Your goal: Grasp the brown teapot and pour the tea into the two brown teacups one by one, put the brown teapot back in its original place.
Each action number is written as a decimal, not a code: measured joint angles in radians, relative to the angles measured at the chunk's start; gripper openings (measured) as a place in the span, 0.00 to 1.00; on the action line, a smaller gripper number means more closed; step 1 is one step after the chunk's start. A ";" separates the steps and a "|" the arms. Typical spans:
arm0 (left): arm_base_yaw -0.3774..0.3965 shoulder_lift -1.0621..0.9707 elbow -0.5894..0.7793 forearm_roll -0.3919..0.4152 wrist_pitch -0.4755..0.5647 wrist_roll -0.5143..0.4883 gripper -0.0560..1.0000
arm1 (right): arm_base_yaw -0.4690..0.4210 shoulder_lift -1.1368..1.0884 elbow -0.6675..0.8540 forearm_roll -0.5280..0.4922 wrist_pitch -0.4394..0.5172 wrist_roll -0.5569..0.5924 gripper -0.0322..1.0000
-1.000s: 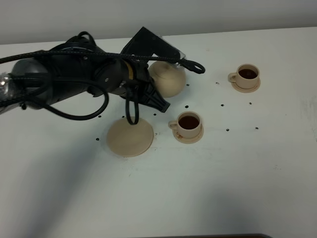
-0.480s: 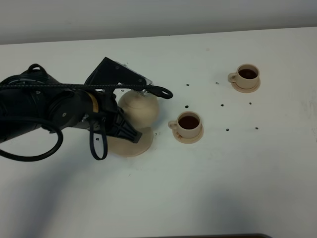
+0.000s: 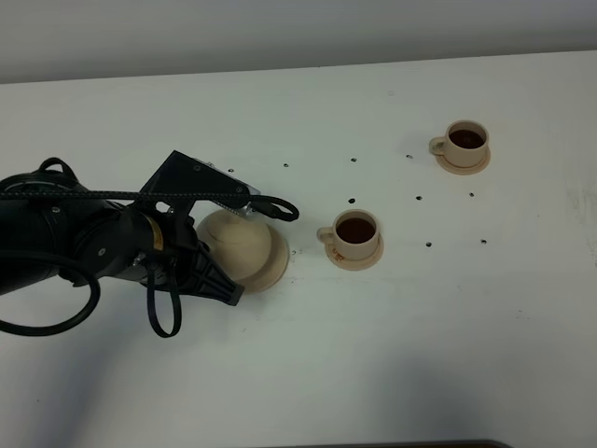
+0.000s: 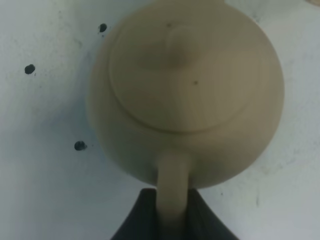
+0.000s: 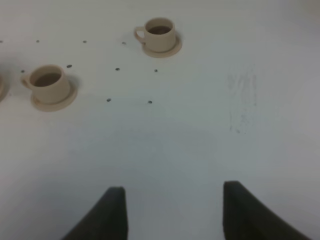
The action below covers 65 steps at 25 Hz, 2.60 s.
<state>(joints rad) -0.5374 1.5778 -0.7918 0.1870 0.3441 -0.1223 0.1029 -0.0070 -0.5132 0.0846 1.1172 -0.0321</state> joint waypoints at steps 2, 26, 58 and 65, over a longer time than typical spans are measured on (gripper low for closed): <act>0.006 -0.002 0.008 0.000 -0.006 -0.002 0.17 | 0.000 0.000 0.000 0.000 0.000 0.000 0.44; 0.048 0.067 0.056 -0.004 -0.138 -0.010 0.17 | 0.000 0.000 0.000 0.000 0.000 0.000 0.44; 0.033 0.068 0.056 -0.027 -0.129 -0.010 0.17 | 0.000 0.000 0.000 0.000 0.000 0.000 0.44; 0.033 0.068 0.056 -0.027 -0.118 -0.010 0.23 | 0.000 0.000 0.000 0.000 0.000 0.000 0.44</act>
<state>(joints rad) -0.5040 1.6462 -0.7359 0.1600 0.2259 -0.1328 0.1029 -0.0070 -0.5132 0.0846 1.1172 -0.0321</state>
